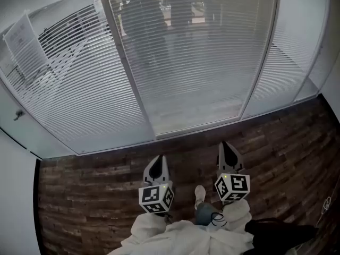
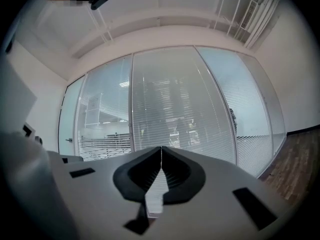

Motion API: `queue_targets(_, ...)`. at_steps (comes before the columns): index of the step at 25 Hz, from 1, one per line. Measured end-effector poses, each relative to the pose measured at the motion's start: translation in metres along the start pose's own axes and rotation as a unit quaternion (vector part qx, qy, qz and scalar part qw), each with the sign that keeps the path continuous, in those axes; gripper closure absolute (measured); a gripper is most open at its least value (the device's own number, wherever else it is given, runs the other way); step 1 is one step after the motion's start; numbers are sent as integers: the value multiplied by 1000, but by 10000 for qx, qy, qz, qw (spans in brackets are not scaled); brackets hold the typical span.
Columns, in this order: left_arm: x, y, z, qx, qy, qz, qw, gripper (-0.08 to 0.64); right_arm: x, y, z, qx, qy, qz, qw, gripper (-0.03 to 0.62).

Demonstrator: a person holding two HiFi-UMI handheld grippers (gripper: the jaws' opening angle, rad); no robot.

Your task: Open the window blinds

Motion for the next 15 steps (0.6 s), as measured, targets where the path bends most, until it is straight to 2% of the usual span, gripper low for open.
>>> queue_targets(6,-14,91,-19,-248,-49,-44,9997,561,-5,101,27,-168,57,-133,9998,580)
queue_targets(11,-41,190,-23,-367,-41,187,9991,561,-25,192,59,-433,-134,-23,9990,580)
queue_targets(15,-60,256,-12,-354,-42,307,9989,561,-38,249,95,-459,-144,-55,9988,580)
Point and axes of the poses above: the fingertips, and each gripper's own axes: y forward along the fingers, z to its right, x out of its underside, the point moved 8 cm from there along -y, backward along the fingers, and after that the axes turned 3 degrees about x, right-handed, at the moved point
